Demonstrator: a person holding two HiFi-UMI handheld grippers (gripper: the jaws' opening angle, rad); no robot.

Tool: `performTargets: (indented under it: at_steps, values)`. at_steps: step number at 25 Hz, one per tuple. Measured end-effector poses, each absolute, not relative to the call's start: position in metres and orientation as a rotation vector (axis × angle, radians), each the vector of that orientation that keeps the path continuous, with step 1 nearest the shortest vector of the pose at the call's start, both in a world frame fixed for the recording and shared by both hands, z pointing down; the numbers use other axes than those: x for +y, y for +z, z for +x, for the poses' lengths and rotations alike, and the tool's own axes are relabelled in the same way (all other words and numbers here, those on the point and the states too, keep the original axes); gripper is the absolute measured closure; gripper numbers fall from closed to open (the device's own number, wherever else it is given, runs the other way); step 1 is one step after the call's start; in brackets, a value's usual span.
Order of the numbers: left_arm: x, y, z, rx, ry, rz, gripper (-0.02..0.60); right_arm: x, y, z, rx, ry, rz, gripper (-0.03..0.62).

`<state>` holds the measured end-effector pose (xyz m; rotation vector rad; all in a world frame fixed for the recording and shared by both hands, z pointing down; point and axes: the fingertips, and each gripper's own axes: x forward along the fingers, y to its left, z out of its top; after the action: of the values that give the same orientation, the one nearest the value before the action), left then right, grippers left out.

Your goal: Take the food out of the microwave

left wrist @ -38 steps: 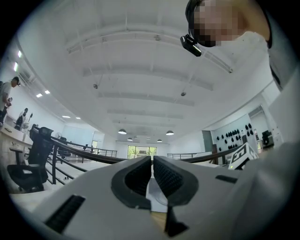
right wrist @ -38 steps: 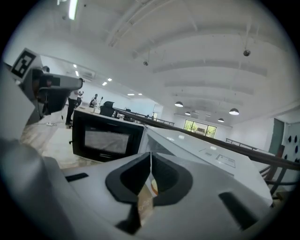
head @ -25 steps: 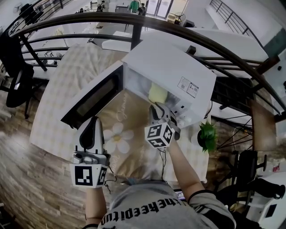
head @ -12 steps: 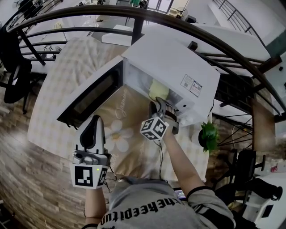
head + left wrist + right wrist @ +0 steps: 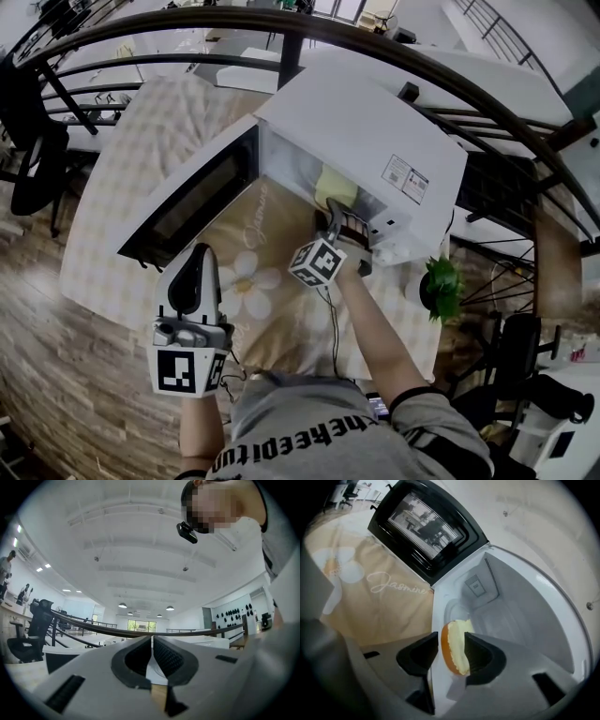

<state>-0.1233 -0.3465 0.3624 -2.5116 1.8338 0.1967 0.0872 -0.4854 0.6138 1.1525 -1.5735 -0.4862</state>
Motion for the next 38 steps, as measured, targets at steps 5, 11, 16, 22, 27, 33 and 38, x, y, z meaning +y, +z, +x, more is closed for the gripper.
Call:
performTargets:
  at_steps: [5, 11, 16, 22, 27, 33, 38]
  values:
    - [-0.347, 0.363, -0.125, 1.845, 0.183, -2.503, 0.566, -0.492, 0.620, 0.089, -1.556, -0.485, 1.144, 0.414]
    - [-0.349, 0.366, -0.124, 1.855, 0.164, -2.498, 0.566, -0.499, 0.627, 0.095, -1.546, -0.487, 1.146, 0.422]
    - [-0.348, 0.367, -0.121, 1.858, 0.147, -2.492, 0.566, -0.500, 0.634, 0.095, -1.541, -0.482, 1.138, 0.456]
    - [-0.343, 0.362, -0.121, 1.860, 0.141, -2.475, 0.566, -0.500, 0.626, 0.093, -1.506, -0.531, 1.118, 0.490]
    - [-0.337, 0.356, -0.125, 1.862, 0.146, -2.463, 0.566, -0.494, 0.613, 0.090, -1.535, -0.546, 1.147, 0.502]
    - [-0.332, 0.348, -0.124, 1.829, 0.163, -2.473, 0.566, -0.479, 0.590, 0.085, -1.620, -0.510, 1.218, 0.505]
    - [-0.329, 0.340, -0.123, 1.785, 0.177, -2.494, 0.566, -0.463, 0.572, 0.079, -1.708, -0.419, 1.285, 0.507]
